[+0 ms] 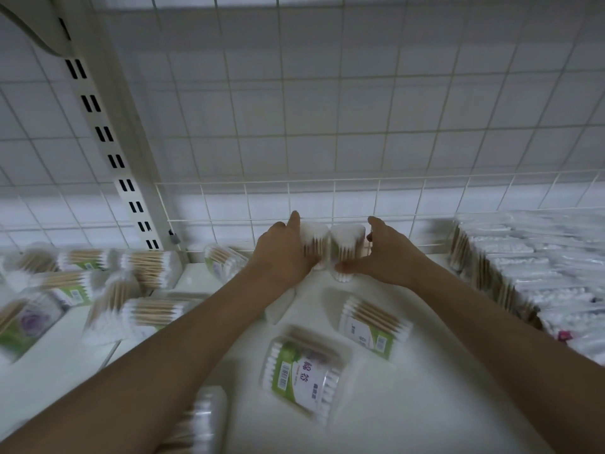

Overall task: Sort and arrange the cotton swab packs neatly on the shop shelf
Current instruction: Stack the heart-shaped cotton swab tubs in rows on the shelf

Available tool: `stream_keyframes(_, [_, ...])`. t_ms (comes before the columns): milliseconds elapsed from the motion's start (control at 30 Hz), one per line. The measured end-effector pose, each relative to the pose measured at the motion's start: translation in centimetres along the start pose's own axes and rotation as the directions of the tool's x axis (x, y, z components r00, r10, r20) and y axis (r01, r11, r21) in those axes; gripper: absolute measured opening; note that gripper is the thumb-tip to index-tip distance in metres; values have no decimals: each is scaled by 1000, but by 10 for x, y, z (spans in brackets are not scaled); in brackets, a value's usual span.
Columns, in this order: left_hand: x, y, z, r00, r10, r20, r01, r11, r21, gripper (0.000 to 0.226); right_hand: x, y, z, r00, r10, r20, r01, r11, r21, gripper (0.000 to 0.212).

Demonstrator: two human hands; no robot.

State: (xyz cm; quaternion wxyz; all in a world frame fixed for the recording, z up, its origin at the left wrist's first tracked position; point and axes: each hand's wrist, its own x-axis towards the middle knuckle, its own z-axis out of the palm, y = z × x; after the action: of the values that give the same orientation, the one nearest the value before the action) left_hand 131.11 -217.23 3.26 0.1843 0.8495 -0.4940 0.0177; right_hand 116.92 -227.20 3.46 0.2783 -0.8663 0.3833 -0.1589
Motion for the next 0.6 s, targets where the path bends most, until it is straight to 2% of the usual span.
stream_keyframes(100, [-8,-5,-11,1000,12,19,-12,1000,28,59,-10,2,-7,1000,17,8,-18,1000,13,97])
stream_keyframes(200, [-19,-9,-27,999,13,51,-19,994,103,53,-25,4,-15,999,16,29,-17,1000,24,93])
stream_keyframes(300, [-36,-12,-41,999,-1,45,-5,990,141,50,-47,6,-22,998,-31,54,30,999,18,75])
stream_keyframes(433, [-67,-18,-51,987,-5,159,-15,992,126,45,-80,10,-21,990,-135,40,136,991,-5,46])
stream_keyframes(600, [-98,-25,-54,972,67,227,-98,987,125,42,-114,19,-8,969,-246,-2,246,969,-30,51])
